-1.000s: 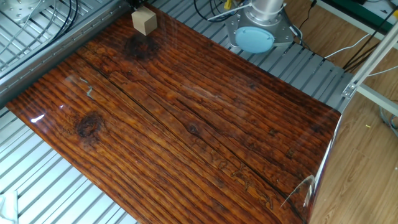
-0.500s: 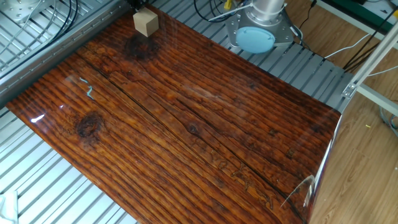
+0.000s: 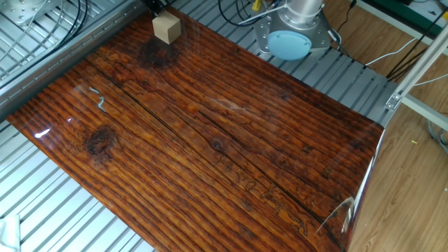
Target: Use the gripper to push the small block from left to right
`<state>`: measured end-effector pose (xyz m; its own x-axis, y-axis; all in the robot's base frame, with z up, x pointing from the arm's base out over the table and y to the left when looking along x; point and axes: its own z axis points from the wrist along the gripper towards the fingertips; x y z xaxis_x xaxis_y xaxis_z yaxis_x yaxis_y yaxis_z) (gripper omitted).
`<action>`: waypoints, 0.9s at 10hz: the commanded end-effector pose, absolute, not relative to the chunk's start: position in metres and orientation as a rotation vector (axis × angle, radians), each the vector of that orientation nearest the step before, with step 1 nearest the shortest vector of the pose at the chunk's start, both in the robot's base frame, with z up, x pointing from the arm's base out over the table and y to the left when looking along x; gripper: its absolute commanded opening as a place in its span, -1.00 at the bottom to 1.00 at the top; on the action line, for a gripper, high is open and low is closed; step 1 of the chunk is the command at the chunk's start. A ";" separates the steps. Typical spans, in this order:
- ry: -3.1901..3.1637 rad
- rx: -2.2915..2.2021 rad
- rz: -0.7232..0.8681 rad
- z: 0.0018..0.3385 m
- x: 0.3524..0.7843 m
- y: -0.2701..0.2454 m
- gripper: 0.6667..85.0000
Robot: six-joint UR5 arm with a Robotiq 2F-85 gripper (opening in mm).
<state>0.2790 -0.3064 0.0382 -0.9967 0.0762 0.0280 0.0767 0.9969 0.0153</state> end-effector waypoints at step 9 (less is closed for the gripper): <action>-3.120 -0.066 -0.030 0.039 0.281 -0.276 -0.99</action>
<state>0.2800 -0.2831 0.0377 -0.9986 0.0468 0.0259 0.0470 0.9989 0.0060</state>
